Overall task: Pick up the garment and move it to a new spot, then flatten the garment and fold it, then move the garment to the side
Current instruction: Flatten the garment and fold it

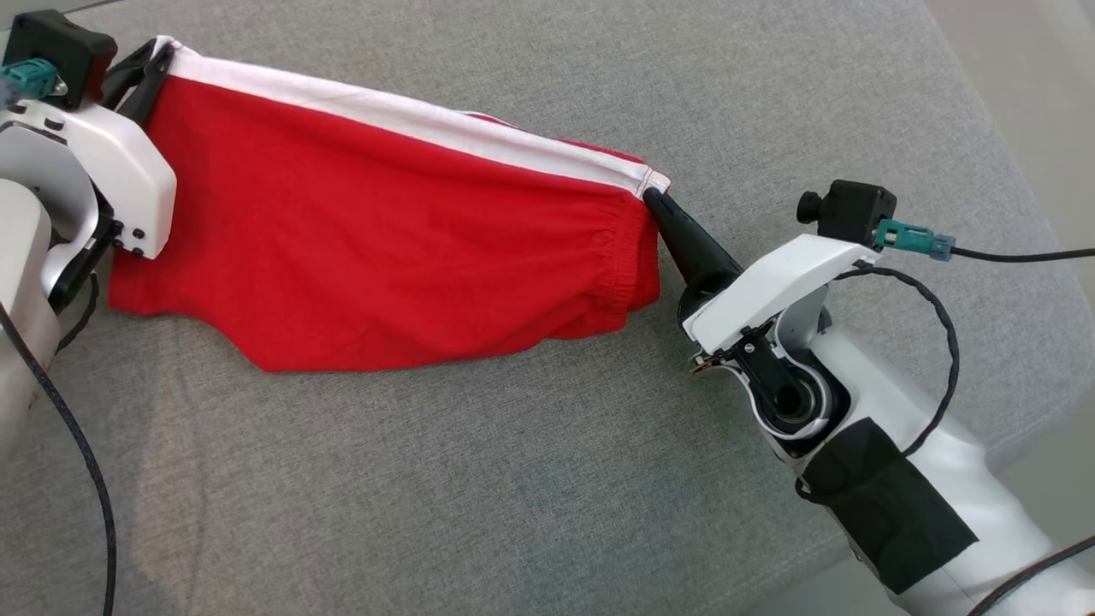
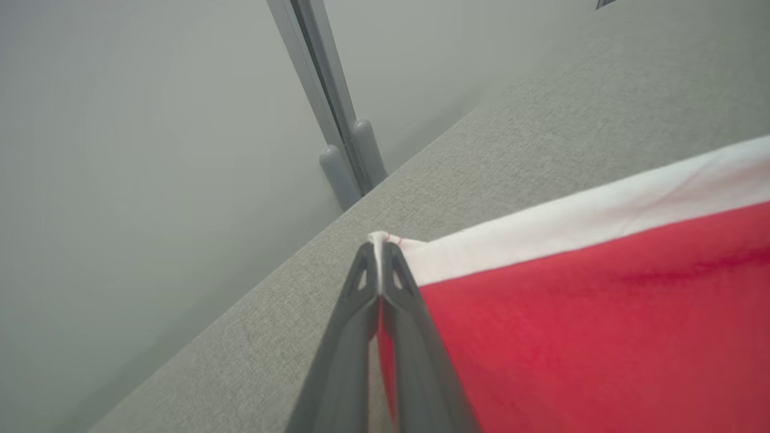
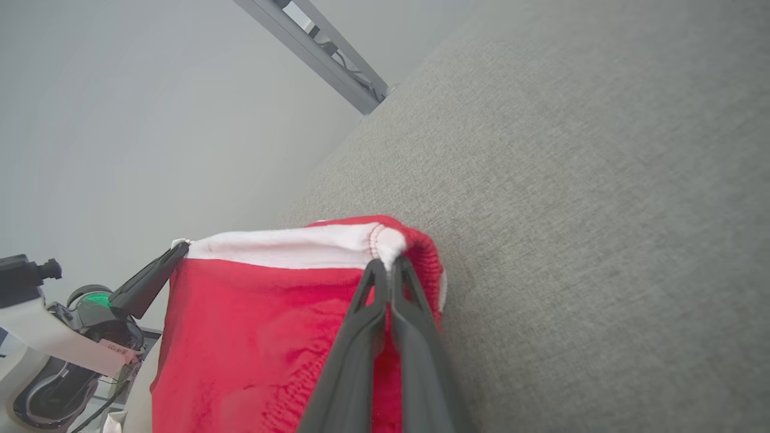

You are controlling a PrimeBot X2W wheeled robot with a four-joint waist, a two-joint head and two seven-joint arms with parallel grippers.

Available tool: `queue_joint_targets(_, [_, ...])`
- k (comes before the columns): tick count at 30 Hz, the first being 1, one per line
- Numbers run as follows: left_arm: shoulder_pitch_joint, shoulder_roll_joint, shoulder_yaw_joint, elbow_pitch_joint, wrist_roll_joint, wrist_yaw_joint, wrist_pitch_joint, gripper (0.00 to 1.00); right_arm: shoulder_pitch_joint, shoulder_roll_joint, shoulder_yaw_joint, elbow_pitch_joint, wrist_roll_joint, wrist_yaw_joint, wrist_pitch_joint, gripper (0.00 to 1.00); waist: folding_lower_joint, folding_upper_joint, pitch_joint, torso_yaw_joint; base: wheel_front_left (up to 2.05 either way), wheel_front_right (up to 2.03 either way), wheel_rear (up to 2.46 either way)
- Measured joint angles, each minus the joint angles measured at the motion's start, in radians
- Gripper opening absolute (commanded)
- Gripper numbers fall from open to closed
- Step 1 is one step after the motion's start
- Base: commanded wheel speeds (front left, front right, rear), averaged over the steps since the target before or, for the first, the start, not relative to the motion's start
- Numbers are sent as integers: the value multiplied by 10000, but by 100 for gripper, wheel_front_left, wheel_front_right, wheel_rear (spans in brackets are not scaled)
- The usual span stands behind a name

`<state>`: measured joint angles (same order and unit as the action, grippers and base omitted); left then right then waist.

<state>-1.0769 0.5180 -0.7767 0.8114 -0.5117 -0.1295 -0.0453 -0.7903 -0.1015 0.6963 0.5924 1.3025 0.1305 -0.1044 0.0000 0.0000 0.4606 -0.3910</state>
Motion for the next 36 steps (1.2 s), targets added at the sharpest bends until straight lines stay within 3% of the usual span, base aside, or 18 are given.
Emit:
queue_joint_targets(15, [-662, -351, -499, 1237, 165, 0, -385, 0, -399, 184, 456, 351, 286, 0, -1005, 0, 0, 0, 344, -52, 0, 0, 0])
queue_joint_targets(18, [-692, -380, -558, 1429, 79, 0, -445, 0, -476, 184, 485, 407, 322, 0, -1126, 31, 0, 0, 406, -11, 0, 0, 0])
queue_joint_targets(19, [-715, -389, -581, 1482, 71, 0, -479, 0, -491, 184, 485, 451, 351, 0, -1189, 50, 0, 0, 423, 5, 0, 0, 0])
queue_joint_targets(20, [-742, -407, -602, 1555, 52, 0, -491, 0, -524, 182, 485, 500, 355, 0, -1231, 100, 0, 0, 436, 18, 0, 0, 0])
queue_joint_targets(21, [-745, -437, -623, 1626, -15, 0, -487, 2, -562, 186, 491, 566, 382, 0, -1254, 100, 0, 0, 442, 29, 0, 0, 0])
queue_joint_targets(22, [-741, -476, -654, 1701, -79, 0, -464, 31, -587, 194, 487, 606, 445, 0, -1266, 100, 0, 0, 437, 38, 0, 0, 0])
queue_joint_targets(23, [-738, -514, -688, 1743, -121, 0, -456, 83, -600, 205, 483, 642, 508, 0, -1290, 100, 0, 0, 427, 49, 0, 0, 0])
queue_joint_targets(24, [-739, -546, -700, 1781, -153, 0, -464, 100, -608, 217, 489, 669, 545, 0, -1308, 100, 0, 0, 415, 59, 0, 0, 0])
queue_joint_targets(29, [-735, -627, -711, 2121, -274, 0, -614, 100, -614, 201, 535, 773, 627, 0, -1379, 100, 0, 0, 264, 104, 0, 0, 0])
queue_joint_targets(36, [-667, -813, -654, 2261, -481, 0, -1269, 100, -593, -299, 602, 748, 171, 0, -1517, 100, 0, 0, -168, 244, 0, 0, 0])
